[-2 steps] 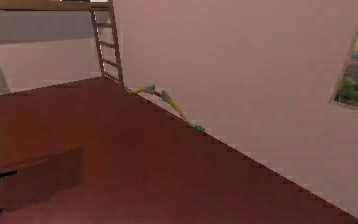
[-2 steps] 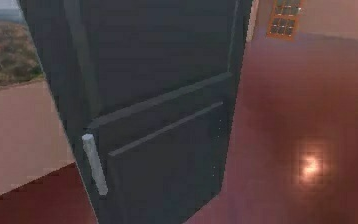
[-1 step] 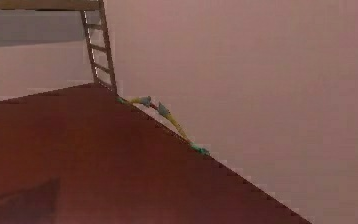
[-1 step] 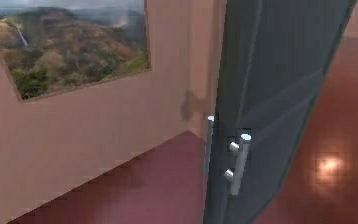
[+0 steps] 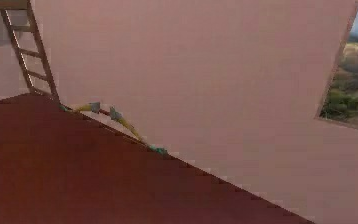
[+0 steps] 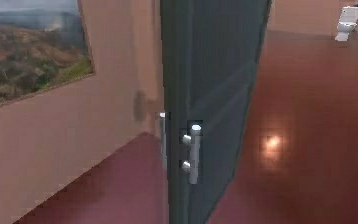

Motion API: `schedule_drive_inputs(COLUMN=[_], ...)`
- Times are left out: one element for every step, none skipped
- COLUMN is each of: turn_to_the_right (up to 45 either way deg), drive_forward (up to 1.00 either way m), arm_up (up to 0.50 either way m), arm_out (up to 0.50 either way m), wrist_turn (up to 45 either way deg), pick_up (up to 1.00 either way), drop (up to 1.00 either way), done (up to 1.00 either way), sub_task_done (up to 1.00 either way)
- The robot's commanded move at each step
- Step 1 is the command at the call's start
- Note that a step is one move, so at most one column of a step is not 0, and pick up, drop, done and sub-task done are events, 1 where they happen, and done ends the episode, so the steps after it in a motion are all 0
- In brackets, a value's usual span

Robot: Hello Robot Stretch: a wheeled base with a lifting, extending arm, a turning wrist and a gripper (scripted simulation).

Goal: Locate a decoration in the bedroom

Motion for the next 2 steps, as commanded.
schedule_drive_inputs(turn_to_the_right=[0.0, -27.0], drive_forward=[1.0, 0.0], arm_up=[0.0, 0.0], arm_out=[0.0, 0.0], wrist_turn=[0.0, 0.0], pick_up=[0.0, 0.0], drop=[0.0, 0.0], done=[0.0, 0.0], sub_task_done=[0.0, 0.0])
